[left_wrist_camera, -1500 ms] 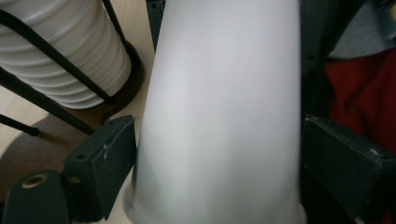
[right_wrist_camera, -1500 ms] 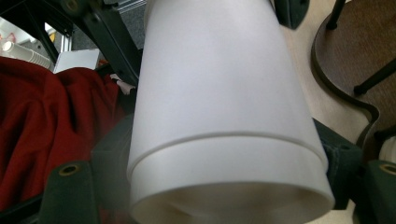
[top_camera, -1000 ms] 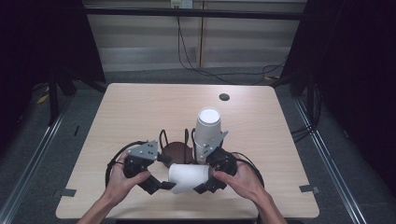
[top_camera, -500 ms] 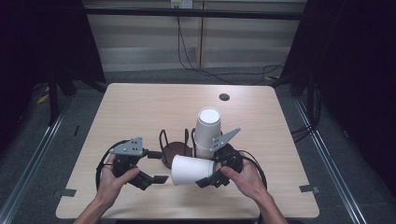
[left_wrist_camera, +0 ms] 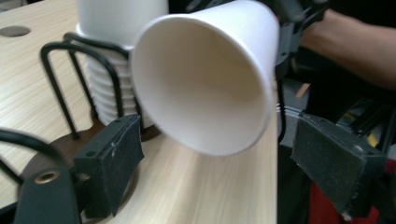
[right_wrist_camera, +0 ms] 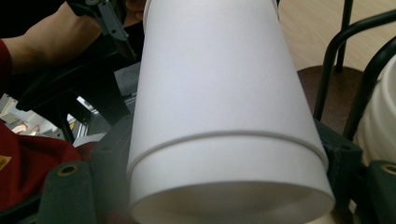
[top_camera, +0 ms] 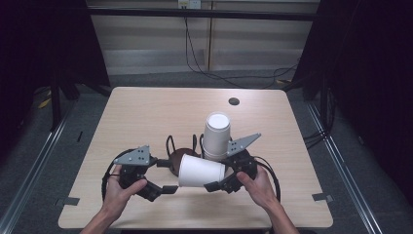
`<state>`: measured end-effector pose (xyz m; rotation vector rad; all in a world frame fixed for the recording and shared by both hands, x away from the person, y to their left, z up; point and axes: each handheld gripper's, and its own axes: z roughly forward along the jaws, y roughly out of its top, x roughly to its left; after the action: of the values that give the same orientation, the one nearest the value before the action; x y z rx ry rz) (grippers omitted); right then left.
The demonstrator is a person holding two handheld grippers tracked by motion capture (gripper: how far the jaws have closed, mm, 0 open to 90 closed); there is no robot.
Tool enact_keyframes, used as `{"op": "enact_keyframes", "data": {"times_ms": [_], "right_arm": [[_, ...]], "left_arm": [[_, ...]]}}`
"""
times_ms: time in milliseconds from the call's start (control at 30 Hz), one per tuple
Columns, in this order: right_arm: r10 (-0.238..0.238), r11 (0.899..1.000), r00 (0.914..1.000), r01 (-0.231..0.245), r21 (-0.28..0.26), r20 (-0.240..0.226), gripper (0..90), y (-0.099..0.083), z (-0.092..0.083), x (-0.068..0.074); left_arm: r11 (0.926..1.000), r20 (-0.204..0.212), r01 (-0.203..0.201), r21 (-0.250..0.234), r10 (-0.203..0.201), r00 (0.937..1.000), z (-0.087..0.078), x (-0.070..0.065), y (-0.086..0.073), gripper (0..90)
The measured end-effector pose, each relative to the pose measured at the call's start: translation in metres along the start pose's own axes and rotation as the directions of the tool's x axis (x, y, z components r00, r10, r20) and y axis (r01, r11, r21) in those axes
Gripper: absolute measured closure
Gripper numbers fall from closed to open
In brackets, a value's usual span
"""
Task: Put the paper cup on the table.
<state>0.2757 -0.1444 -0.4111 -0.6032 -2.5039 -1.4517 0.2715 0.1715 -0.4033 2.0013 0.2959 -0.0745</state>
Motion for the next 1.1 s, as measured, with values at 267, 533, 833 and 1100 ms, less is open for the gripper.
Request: {"op": "enact_keyframes", "data": {"times_ms": [267, 533, 833, 1100], "right_arm": [[-0.045, 0.996, 0.9984, 0.042, -0.084, -0.035, 23.9, 0.000, -0.001, 0.004], [-0.042, 0.994, 0.9963, 0.034, -0.108, -0.075, 24.0, 0.001, 0.000, 0.004], [-0.073, 0.993, 0.9930, 0.063, -0.104, -0.093, 24.1, 0.005, 0.003, 0.010], [-0.082, 0.993, 0.9910, 0.072, -0.093, -0.106, 24.1, 0.006, 0.006, 0.012]], "left_arm": [[0.9975, 0.005, 0.015, -0.068, -0.015, 0.9999, 0.001, -0.004, 0.000, 15.8], [0.9896, 0.007, 0.033, -0.140, -0.032, 0.9995, 0.001, -0.005, -0.001, 15.7], [0.9878, 0.029, 0.039, -0.151, -0.035, 0.9990, 0.006, -0.004, -0.001, 6.7], [0.9895, 0.013, 0.027, -0.142, -0.026, 0.9996, 0.014, -0.006, 0.000, 0.0]]}}
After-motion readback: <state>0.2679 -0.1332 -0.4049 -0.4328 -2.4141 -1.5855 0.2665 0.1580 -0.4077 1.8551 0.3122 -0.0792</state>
